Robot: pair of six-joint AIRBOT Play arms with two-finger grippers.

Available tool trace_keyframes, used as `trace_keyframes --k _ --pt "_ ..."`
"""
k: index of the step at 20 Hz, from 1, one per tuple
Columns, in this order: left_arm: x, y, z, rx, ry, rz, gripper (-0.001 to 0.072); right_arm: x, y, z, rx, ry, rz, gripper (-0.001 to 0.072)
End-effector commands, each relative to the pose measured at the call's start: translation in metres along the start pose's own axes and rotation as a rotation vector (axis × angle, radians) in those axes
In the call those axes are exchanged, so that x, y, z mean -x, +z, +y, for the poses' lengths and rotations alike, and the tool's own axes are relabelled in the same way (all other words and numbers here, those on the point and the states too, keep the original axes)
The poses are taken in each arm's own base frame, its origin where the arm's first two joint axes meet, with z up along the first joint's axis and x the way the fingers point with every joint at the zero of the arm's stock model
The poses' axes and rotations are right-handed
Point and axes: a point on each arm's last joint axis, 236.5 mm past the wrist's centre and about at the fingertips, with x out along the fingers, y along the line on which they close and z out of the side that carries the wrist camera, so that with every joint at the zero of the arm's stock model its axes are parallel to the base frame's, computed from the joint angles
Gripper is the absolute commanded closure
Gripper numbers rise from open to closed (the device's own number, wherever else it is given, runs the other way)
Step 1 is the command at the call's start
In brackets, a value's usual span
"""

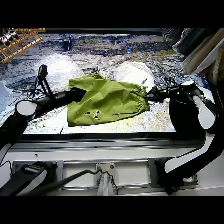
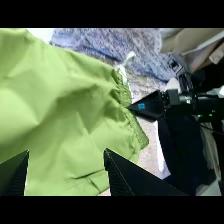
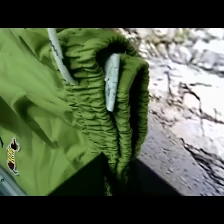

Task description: Fold the clothes and pants, and hang the long-sleeved shirts on hangers.

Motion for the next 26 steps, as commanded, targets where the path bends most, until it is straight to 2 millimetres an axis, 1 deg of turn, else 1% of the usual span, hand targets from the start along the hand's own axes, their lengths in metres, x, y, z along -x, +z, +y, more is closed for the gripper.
trace_keyframes --k 1,3,4,5,6,7,8,10,12,13,15,16,17,19,20,21,22,24,25,26 --pt "-0.009 -0.002 0.007 0.01 0.015 0.004 0.0247 -0.006 -0.003 0.014 -0.006 0.032 0.017 0.067" --pt "-0.017 -0.004 0.009 0.009 0.024 0.007 0.0251 0.002 -0.01 0.027 -0.011 0.049 0.038 0.0668" --pt "-0.024 -0.006 0.006 0.005 0.022 0.016 0.0318 0.007 -0.013 0.035 -0.023 0.052 0.044 0.0669" --pt "-0.032 -0.009 0.001 -0.003 0.015 0.034 0.0361 0.015 -0.015 0.04 -0.049 0.033 0.044 0.0669" --pt "-0.043 -0.015 -0.006 -0.007 0.003 0.063 0.0382 0.023 -0.018 0.042 -0.085 -0.002 0.04 0.0669" --pt "-0.055 -0.022 -0.015 -0.007 -0.01 0.096 0.0454 0.033 -0.022 0.043 -0.126 -0.05 0.034 0.0669" --pt "-0.07 -0.032 -0.025 0.003 -0.027 0.145 0.0479 0.044 -0.027 0.046 -0.163 -0.095 0.03 0.0669" --pt "-0.098 -0.061 -0.045 0.04 -0.059 0.272 0.0481 0.069 -0.042 0.058 -0.185 -0.169 0.019 0.067" --pt "-0.125 -0.092 -0.062 0.098 -0.074 0.394 0.0481 0.096 -0.057 0.074 -0.167 -0.23 -0.009 0.067" --pt "-0.136 -0.107 -0.072 0.134 -0.085 0.445 0.0481 0.109 -0.063 0.082 -0.155 -0.258 -0.038 0.067" --pt "-0.155 -0.135 -0.099 0.163 -0.132 0.516 0.0492 0.131 -0.073 0.099 -0.131 -0.293 -0.101 0.067" --pt "-0.164 -0.149 -0.111 0.157 -0.147 0.54 0.0513 0.139 -0.077 0.106 -0.124 -0.304 -0.128 0.067" --pt "-0.172 -0.165 -0.121 0.165 -0.152 0.572 0.063 0.147 -0.082 0.112 -0.108 -0.312 -0.148 0.067" --pt "-0.183 -0.199 -0.132 0.195 -0.14 0.637 0.0635 0.156 -0.093 0.123 -0.097 -0.316 -0.16 0.067" --pt "-0.188 -0.216 -0.137 0.199 -0.134 0.666 0.0655 0.159 -0.098 0.129 -0.088 -0.315 -0.167 0.067" --pt "-0.192 -0.232 -0.14 0.197 -0.128 0.689 0.0698 0.164 -0.102 0.134 -0.078 -0.314 -0.181 0.067" --pt "-0.198 -0.247 -0.141 0.204 -0.118 0.709 0.0702 0.168 -0.107 0.141 -0.071 -0.313 -0.199 0.067" --pt "-0.209 -0.268 -0.136 0.265 -0.082 0.727 0.0702 0.177 -0.116 0.152 -0.044 -0.312 -0.23 0.067" --pt "-0.215 -0.275 -0.138 0.308 -0.083 0.736 0.0703 0.18 -0.12 0.156 -0.034 -0.311 -0.239 0.067" --pt "-0.22 -0.277 -0.144 0.347 -0.097 0.74 0.0703 0.183 -0.126 0.16 -0.023 -0.313 -0.244 0.067"
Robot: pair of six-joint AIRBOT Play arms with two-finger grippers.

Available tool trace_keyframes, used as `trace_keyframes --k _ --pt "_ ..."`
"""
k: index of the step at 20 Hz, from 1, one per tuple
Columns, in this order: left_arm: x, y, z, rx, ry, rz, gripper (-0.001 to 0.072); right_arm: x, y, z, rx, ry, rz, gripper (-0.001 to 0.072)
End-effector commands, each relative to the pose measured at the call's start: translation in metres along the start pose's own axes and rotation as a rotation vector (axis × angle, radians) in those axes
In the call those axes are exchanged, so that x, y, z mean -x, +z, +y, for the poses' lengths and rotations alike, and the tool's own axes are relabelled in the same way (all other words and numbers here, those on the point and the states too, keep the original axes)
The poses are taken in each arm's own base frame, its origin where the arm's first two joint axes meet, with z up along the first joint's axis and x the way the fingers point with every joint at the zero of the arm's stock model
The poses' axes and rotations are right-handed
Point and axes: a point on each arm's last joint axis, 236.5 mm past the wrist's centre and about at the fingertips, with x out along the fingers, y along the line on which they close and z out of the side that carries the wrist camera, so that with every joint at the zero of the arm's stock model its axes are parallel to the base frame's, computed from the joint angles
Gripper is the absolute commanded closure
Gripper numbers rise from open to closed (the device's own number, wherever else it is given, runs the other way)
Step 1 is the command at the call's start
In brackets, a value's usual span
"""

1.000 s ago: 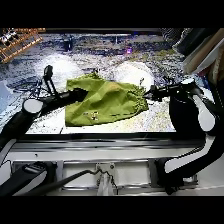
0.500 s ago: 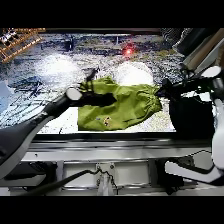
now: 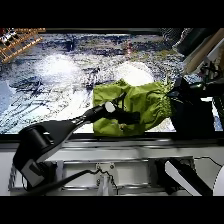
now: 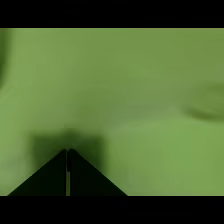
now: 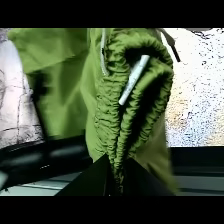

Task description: Fold the clothes and pants, and hang the long-sleeved shirts on hangers.

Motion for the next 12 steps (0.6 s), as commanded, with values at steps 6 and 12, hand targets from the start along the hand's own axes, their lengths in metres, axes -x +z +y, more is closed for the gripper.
trace_keyframes --k 6,12 --pt "-0.006 -0.01 -0.044 -0.091 -0.135 0.08 0.0701 0.025 -0.019 -0.005 0.031 -0.071 -0.044 0.067" --pt "0.121 0.014 -0.004 -0.347 0.003 0.108 0.0702 0.026 -0.008 -0.015 0.017 -0.112 -0.093 0.067"
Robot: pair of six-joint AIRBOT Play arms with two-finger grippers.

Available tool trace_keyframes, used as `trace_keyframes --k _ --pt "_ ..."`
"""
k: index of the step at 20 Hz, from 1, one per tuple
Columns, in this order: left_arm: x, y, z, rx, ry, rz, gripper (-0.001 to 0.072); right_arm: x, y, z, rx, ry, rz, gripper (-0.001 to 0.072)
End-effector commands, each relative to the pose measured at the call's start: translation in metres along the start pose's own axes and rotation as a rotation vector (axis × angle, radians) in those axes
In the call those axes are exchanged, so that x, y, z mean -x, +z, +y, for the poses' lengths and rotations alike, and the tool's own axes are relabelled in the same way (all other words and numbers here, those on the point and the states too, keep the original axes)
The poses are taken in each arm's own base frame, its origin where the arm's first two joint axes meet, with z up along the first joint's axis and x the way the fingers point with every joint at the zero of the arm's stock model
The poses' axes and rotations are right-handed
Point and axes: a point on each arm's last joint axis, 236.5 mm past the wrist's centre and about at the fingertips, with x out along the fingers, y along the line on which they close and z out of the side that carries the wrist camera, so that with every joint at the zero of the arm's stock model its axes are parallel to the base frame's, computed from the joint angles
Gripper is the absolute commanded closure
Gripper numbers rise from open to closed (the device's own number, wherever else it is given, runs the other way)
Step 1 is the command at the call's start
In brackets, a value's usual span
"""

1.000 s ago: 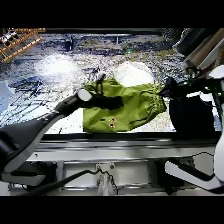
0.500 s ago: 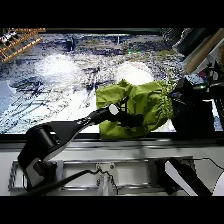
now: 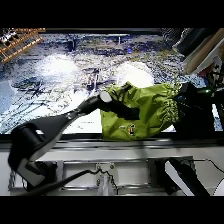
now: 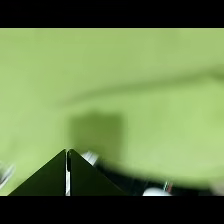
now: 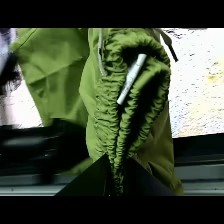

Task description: Fold the clothes and pants, and hang the long-sleeved shirts on hangers.

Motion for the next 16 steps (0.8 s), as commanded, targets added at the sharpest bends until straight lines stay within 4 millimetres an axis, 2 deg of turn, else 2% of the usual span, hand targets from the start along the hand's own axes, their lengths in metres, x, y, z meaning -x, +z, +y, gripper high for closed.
trace_keyframes --k 1,3,5,7,10,13,16 --pt "0.084 -0.007 0.029 -0.073 0.082 -0.017 0.0702 0.001 0.008 -0.002 -0.011 -0.014 -0.038 0.067" --pt "0.129 -0.022 0.043 -0.026 0.099 -0.082 0.0702 -0.005 0.007 0.011 0.031 -0.003 -0.042 0.067" --pt "0.162 -0.051 0.05 0.01 0.106 -0.135 0.0702 -0.014 0.003 0.033 0.086 -0.001 -0.047 0.067" --pt "0.188 -0.078 0.049 0.027 0.108 -0.204 0.0702 -0.028 -0.006 0.055 0.159 -0.025 -0.049 0.067" --pt "0.218 -0.107 0.045 0.087 0.102 -0.321 0.0702 -0.057 -0.017 0.097 0.272 -0.056 -0.095 0.067" --pt "0.246 -0.122 0.05 0.091 0.2 -0.414 0.0702 -0.103 -0.036 0.142 0.376 -0.081 -0.128 0.0669" --pt "0.265 -0.135 0.075 0.141 0.351 -0.449 0.0702 -0.162 -0.066 0.185 0.438 -0.085 -0.163 0.0669"
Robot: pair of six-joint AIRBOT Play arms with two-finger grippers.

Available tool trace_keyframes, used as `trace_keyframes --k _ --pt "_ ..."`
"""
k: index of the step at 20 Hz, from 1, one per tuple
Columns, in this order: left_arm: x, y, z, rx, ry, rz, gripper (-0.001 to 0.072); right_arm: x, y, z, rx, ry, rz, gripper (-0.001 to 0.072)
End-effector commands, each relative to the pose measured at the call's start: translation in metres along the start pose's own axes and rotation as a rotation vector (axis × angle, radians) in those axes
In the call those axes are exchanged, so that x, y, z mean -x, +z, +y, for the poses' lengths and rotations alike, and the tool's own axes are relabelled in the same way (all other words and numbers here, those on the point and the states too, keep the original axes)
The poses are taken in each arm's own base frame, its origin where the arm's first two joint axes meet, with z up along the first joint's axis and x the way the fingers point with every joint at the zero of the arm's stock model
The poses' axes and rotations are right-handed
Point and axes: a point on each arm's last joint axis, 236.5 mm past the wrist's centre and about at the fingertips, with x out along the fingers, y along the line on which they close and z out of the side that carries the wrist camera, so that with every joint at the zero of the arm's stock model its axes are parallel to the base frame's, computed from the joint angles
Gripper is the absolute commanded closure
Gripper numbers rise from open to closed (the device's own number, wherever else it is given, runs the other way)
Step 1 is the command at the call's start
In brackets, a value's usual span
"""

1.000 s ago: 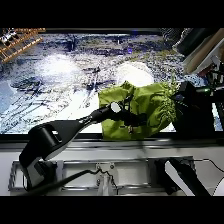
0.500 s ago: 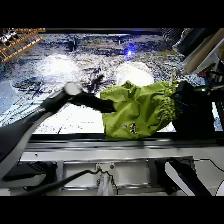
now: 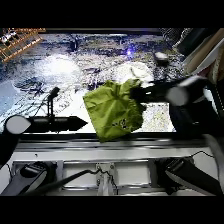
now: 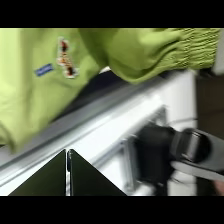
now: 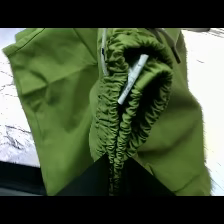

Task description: Fold the clothes and pants, and hang the long-sleeved shirts on hangers.

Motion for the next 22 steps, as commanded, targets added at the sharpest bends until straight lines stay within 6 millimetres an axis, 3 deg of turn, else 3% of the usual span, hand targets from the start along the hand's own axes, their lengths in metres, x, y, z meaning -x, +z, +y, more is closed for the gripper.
trace_keyframes --k 1,4,5,6,7,8,10,13,16,17,18,19,22 --pt "0.023 -0.006 0.041 0.051 0.193 -0.06 0.0703 -0.057 -0.013 0.069 0.075 -0.006 -0.096 0.0668" --pt "0.041 -0.004 0.081 0.093 0.378 -0.106 0.0702 -0.112 -0.051 0.115 0.106 0.042 -0.061 0.065" --pt "0.053 -0.004 0.102 0.097 0.476 -0.121 0.0702 -0.126 -0.065 0.129 0.12 0.07 -0.037 0.0591" --pt "0.068 -0.004 0.126 0.106 0.596 -0.132 0.0702 -0.134 -0.079 0.14 0.13 0.098 -0.007 0.0457" --pt "0.081 -0.005 0.144 0.106 0.692 -0.135 0.0702 -0.136 -0.094 0.151 0.151 0.128 0.032 0.0296" --pt "0.09 -0.005 0.156 0.091 0.755 -0.139 0.0702 -0.132 -0.105 0.157 0.191 0.152 0.059 0.022" --pt "0.091 -0.002 0.161 0.086 0.771 -0.155 0.0702 -0.114 -0.106 0.154 0.265 0.148 0.062 0.0216" --pt "0.087 0.007 0.159 0.093 0.746 -0.202 0.0702 -0.077 -0.047 0.11 0.344 0.046 -0.068 0.0217" --pt "0.083 0.016 0.152 0.084 0.711 -0.236 0.0683 -0.061 0.03 0.023 0.284 -0.076 -0.135 0.0216" --pt "0.082 0.018 0.15 0.082 0.698 -0.246 0.0609 -0.067 0.045 -0.01 0.245 -0.09 -0.109 0.0216" --pt "0.08 0.021 0.147 0.082 0.68 -0.257 0.046 -0.075 0.052 -0.035 0.206 -0.06 -0.061 0.0215" --pt "0.078 0.024 0.144 0.081 0.663 -0.269 0.0392 -0.085 0.055 -0.054 0.156 0.017 -0.001 0.0199" --pt "0.072 0.034 0.132 0.079 0.601 -0.307 0.0381 -0.107 0.064 -0.077 -0.101 0.344 0.108 0.0114"
